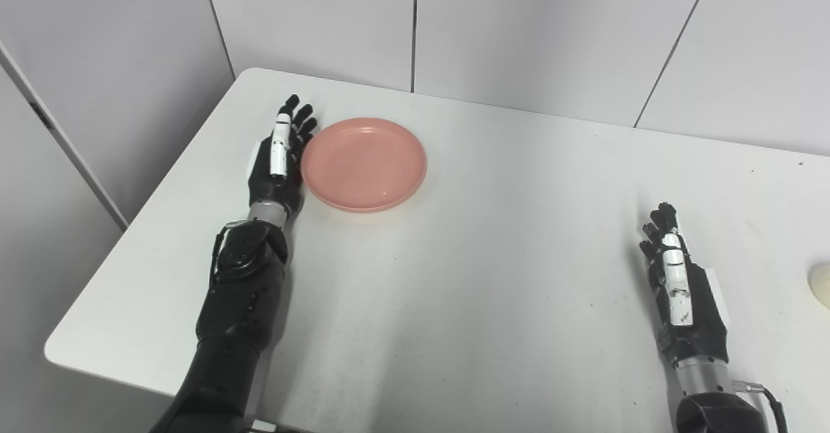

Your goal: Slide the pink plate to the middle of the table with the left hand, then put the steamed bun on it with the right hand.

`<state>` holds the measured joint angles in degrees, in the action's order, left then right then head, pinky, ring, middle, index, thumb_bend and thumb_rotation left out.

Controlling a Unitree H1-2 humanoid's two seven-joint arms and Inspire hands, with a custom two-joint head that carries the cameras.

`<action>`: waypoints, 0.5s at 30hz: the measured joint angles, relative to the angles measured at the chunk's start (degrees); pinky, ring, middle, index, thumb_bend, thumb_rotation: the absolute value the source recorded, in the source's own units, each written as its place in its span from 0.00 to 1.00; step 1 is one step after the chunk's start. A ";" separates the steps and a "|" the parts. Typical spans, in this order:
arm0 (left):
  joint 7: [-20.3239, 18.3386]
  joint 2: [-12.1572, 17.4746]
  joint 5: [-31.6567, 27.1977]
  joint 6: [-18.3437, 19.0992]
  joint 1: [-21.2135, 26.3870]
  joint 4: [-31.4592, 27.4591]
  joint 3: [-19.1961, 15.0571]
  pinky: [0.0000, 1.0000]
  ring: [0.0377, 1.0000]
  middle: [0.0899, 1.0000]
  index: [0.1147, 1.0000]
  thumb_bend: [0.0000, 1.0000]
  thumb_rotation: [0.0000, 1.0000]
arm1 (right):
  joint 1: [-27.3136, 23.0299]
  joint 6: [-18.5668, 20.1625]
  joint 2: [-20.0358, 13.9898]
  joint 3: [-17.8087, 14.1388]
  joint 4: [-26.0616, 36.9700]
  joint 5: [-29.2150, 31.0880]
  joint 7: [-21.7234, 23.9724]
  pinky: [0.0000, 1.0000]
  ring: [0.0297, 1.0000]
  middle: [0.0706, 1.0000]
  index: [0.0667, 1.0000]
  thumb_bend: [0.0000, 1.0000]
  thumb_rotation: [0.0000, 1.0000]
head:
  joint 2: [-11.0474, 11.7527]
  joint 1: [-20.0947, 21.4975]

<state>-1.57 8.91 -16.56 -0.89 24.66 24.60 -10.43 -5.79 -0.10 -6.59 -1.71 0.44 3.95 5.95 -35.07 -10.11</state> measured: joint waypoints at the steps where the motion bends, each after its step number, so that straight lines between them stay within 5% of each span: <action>1: -0.02 -0.16 0.19 0.23 -0.14 -0.42 0.31 0.99 0.94 0.93 0.93 0.41 1.00 | 0.00 0.00 0.01 0.06 0.00 -0.06 -0.07 1.00 1.00 1.00 1.00 0.24 1.00 | 0.00 0.00; 15: -6.33 -3.81 -1.96 5.00 -2.63 -6.22 4.30 0.98 0.95 0.95 0.95 0.42 1.00 | 0.17 -0.05 0.88 0.71 0.23 -1.47 -1.44 1.00 1.00 1.00 1.00 0.26 1.00 | -0.35 3.95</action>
<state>-7.90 5.09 -18.52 4.11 22.03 18.37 -6.14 -5.62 -0.15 -5.71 -1.01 0.68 2.47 4.52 -35.42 -6.16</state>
